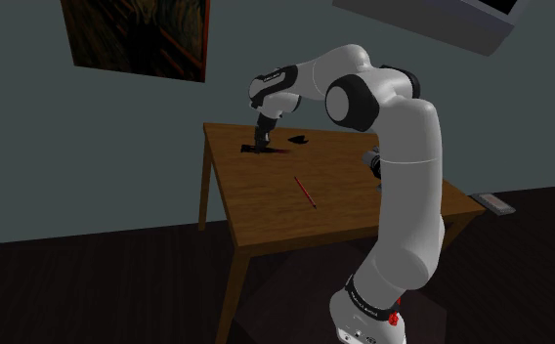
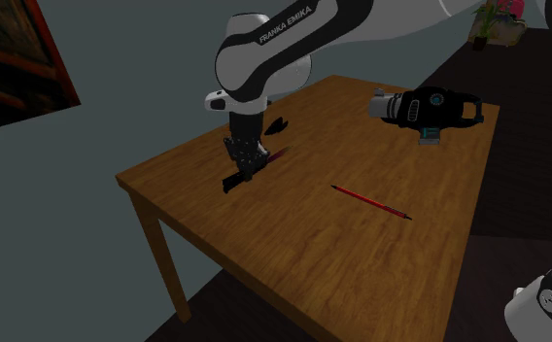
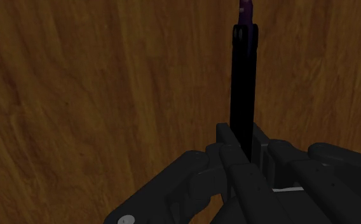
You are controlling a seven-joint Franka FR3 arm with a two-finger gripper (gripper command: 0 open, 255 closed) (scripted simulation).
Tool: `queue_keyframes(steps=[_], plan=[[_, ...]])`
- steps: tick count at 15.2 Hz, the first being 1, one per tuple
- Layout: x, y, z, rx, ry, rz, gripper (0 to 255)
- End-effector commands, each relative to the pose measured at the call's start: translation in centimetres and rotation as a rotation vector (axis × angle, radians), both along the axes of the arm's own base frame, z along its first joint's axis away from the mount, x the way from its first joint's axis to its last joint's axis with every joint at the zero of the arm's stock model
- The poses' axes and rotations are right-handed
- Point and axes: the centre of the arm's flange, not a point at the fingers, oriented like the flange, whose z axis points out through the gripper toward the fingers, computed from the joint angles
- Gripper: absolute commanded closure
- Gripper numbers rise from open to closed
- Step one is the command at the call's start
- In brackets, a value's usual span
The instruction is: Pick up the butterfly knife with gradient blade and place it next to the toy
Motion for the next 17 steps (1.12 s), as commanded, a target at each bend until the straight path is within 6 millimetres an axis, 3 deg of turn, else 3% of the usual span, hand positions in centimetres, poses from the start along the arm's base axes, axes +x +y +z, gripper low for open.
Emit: queue_keyframes(steps=[1,3,17], plan=[[0.0,0.0,0.0,0.0,0.0,0.0,255],[0.0,0.0,0.0,0.0,0.0,0.0,255],[0.0,0.0,7.4,0.0,0.0,0.0,255]])
